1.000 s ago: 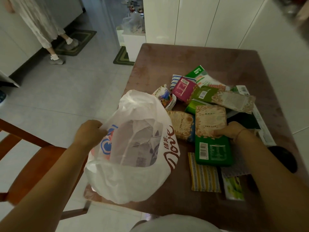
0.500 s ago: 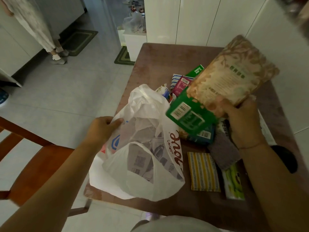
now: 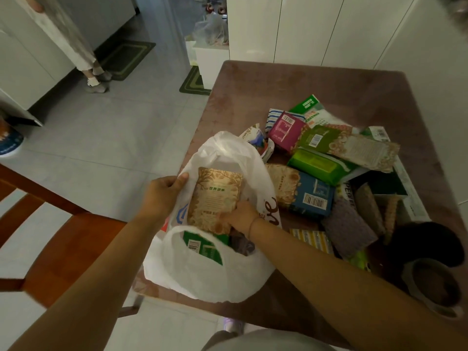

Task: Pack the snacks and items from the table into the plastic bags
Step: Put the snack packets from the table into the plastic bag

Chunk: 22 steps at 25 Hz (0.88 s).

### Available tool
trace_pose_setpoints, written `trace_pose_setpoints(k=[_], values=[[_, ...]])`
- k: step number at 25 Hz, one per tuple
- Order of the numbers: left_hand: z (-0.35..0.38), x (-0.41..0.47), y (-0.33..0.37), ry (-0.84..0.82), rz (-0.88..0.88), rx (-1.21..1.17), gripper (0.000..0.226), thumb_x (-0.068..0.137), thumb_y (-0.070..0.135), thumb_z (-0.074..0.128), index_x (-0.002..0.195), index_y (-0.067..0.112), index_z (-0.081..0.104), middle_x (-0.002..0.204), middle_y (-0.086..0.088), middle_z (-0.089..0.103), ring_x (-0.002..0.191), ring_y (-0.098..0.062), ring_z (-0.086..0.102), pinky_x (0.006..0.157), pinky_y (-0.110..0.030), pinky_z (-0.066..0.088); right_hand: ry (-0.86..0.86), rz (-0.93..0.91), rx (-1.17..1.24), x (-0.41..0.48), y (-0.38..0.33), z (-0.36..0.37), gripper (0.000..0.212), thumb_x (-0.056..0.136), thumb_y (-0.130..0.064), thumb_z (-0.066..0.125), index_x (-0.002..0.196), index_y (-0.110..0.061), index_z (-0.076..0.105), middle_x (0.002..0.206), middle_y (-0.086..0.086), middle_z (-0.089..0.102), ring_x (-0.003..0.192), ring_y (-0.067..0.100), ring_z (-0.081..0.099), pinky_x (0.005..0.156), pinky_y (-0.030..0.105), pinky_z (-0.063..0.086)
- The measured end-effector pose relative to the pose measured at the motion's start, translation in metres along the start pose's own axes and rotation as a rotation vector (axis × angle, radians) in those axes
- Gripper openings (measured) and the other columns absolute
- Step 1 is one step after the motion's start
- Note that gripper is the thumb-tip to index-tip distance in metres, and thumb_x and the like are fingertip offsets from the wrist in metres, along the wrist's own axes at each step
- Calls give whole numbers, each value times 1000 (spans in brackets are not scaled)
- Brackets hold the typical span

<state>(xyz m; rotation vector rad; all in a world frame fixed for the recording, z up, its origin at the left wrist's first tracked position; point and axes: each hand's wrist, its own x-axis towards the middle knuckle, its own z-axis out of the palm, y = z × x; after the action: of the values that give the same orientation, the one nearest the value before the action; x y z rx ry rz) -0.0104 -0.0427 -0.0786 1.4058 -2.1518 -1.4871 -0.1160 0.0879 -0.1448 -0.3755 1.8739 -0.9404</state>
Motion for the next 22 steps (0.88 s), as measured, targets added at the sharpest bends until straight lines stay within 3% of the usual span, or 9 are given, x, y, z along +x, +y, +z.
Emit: trace_pose_setpoints(k=[2, 7, 9, 11, 13, 15, 17, 19, 22], values=[[-1, -1, -2, 13, -19, -4, 41, 92, 43, 48, 99, 8, 68, 89, -11, 70, 77, -29, 68, 75, -42, 57, -8, -1, -105, 9, -6, 1, 33, 85, -13, 61, 117, -8, 60, 120, 13, 63, 111, 28, 59, 92, 33, 51], [2, -4, -2, 54, -15, -24, 34, 94, 38, 48, 99, 10, 66, 87, -8, 66, 70, -21, 63, 65, -31, 52, -160, -170, -245, -6, 3, -17, 34, 87, -13, 59, 120, -6, 60, 122, 14, 62, 113, 27, 57, 100, 38, 47], [5, -4, -2, 46, -1, 0, 36, 94, 40, 47, 99, 10, 66, 88, -8, 65, 72, -24, 62, 71, -34, 52, 25, -314, -170, -19, 10, -41, 23, 88, -14, 57, 106, -5, 67, 111, 11, 67, 102, 24, 61, 92, 34, 51], [5, -5, -1, 29, 3, 7, 31, 94, 40, 47, 94, 14, 64, 84, -6, 65, 70, -21, 62, 64, -31, 52, 420, -413, -84, -21, 20, -79, 17, 87, -13, 58, 100, -10, 67, 105, 6, 67, 96, 20, 62, 85, 29, 52], [7, -6, -1, 13, 8, 11, 27, 94, 39, 47, 84, 19, 62, 78, -2, 64, 66, -17, 62, 55, -26, 48, 650, -375, -305, -8, 40, -126, 34, 82, -16, 64, 115, -12, 60, 120, 9, 58, 113, 26, 55, 94, 34, 46], [8, -6, -1, 9, 19, 27, 26, 93, 40, 46, 78, 24, 60, 76, 2, 64, 65, -17, 63, 51, -24, 46, 453, -157, -736, 13, 62, -157, 85, 73, -35, 74, 143, -14, 30, 148, 13, 31, 137, 33, 29, 111, 41, 29], [9, -7, -1, 9, 14, 46, 25, 93, 40, 46, 77, 27, 59, 75, 3, 64, 65, -17, 63, 51, -24, 46, 304, -71, -1028, 29, 74, -164, 120, 63, -53, 77, 150, -20, 0, 158, 11, 9, 145, 32, 10, 118, 43, 11], [8, -7, -3, 4, 0, 64, 28, 93, 42, 46, 81, 23, 63, 78, 0, 65, 67, -20, 64, 54, -26, 49, 379, -135, -1143, 40, 79, -157, 123, 63, -59, 73, 149, -21, -6, 154, 15, 15, 142, 34, 16, 116, 44, 11], [8, -9, -4, -3, -9, 58, 33, 93, 44, 45, 93, 17, 66, 81, -2, 68, 68, -23, 66, 56, -28, 52, 575, -184, -1039, 49, 79, -149, 104, 67, -59, 68, 146, -18, 15, 138, 18, 40, 126, 35, 37, 105, 43, 28]])
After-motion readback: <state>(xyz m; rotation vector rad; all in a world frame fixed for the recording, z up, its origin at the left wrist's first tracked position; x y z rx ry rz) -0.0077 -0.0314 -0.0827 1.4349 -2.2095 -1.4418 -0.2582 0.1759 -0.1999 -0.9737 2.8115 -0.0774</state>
